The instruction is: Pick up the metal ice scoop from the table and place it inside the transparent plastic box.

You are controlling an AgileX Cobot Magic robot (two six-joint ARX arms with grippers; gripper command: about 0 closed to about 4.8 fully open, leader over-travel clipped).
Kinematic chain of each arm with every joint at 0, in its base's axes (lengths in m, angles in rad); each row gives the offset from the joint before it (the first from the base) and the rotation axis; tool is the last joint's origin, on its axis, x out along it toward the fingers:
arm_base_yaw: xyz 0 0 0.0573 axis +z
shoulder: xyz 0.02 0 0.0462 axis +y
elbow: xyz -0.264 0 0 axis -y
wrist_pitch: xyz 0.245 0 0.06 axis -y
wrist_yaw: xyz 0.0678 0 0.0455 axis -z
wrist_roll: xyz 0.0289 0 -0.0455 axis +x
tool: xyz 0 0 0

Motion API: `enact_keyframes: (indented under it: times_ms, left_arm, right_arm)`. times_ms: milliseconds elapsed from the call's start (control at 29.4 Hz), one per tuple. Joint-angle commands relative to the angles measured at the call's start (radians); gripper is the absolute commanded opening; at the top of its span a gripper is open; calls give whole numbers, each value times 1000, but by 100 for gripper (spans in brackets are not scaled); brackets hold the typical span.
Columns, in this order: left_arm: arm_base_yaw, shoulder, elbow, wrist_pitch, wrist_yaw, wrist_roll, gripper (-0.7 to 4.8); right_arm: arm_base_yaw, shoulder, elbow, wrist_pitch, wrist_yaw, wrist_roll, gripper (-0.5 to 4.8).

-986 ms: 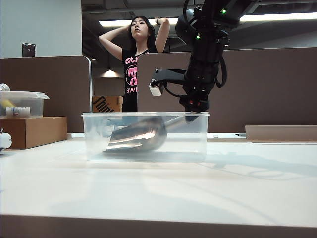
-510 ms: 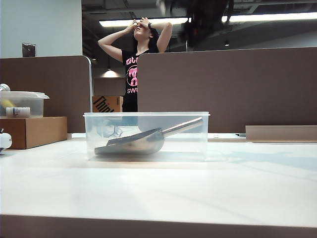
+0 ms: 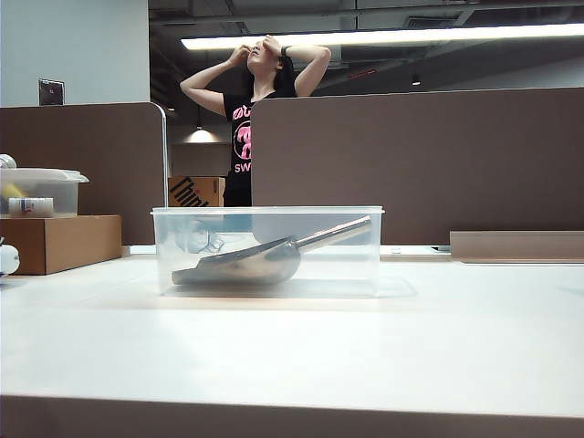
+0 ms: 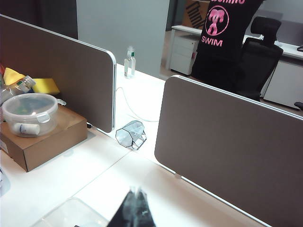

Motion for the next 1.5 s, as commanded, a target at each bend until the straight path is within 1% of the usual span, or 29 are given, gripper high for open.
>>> enact_keyframes:
  times_ms: [34, 136, 170, 408, 442, 476, 510, 544, 578, 646, 680, 714, 748, 782, 816, 850, 884, 986, 1020, 1054, 1190, 1258, 1360, 1428, 1496]
  left_arm:
    - [1, 1, 0, 7, 4, 0, 21]
    - [1, 1, 0, 7, 4, 0, 21]
    - [1, 1, 0, 7, 4, 0, 21]
    - [1, 1, 0, 7, 4, 0, 21]
    - [1, 1, 0, 7, 4, 0, 21]
    - [1, 1, 0, 7, 4, 0, 21]
    - [1, 1, 0, 7, 4, 0, 21]
    - [1, 1, 0, 7, 4, 0, 21]
    - [1, 1, 0, 7, 4, 0, 21]
    - [1, 1, 0, 7, 4, 0, 21]
    - [1, 1, 0, 7, 4, 0, 21]
    - [1, 1, 0, 7, 4, 0, 21]
    - [1, 1, 0, 7, 4, 0, 21]
    - [1, 1, 0, 7, 4, 0, 21]
    - [1, 1, 0, 7, 4, 0, 21]
    - [1, 1, 0, 7, 4, 0, 21]
    - [1, 1, 0, 7, 4, 0, 21]
    - [1, 1, 0, 6, 3, 0, 21]
    - [1, 1, 0, 8, 3, 0, 21]
    - [1, 1, 0, 8, 4, 0, 21]
    - [1, 1, 0, 6, 3, 0, 21]
    - [1, 1, 0, 7, 0, 0, 21]
    - [1, 1, 0, 7, 4, 0, 21]
    - [1, 1, 0, 7, 4, 0, 21]
    - [1, 1, 0, 7, 3, 0, 21]
  right_arm:
    - [-6, -21, 0, 39, -3, 32, -6]
    - [-3, -31, 1, 68, -3, 64, -6]
    - [-3, -31, 1, 41, -8, 101, -6]
    - [-3, -26, 1, -36, 0, 105, -6]
    - [-3, -26, 1, -45, 1, 84, -5]
    - [-4, -26, 1, -45, 14, 6, -5]
    - [-4, -27, 2, -49, 37, -84, -5]
    - [-4, -30, 2, -61, 56, -113, -5]
    - [-7, -34, 2, -71, 101, -138, -5]
    - [-16, -43, 2, -108, 254, -153, -3]
    - [-25, -46, 2, -130, 317, -153, 12]
    - [-35, -47, 1, -157, 375, -153, 45]
    - [-49, -47, 1, -183, 409, -153, 73]
    - [-73, -47, 1, -218, 423, -153, 92]
    - [-98, -47, -2, -244, 415, -153, 95]
    - [-128, -57, -10, -264, 394, -153, 95]
    - [-170, -81, -34, -267, 349, -152, 95]
    - [-257, -174, -158, -185, 190, -145, 94]
    - [-283, -223, -226, -125, 138, -133, 94]
    - [-304, -265, -286, -69, 114, -122, 94]
    - [-373, -443, -570, 184, 106, -63, 94]
    - [-396, -534, -717, 285, 106, 2, 94]
    - [-409, -669, -909, 356, 106, 129, 94]
    - [-414, -766, -1028, 359, 106, 171, 94]
    - [-417, -856, -1133, 353, 101, 182, 94]
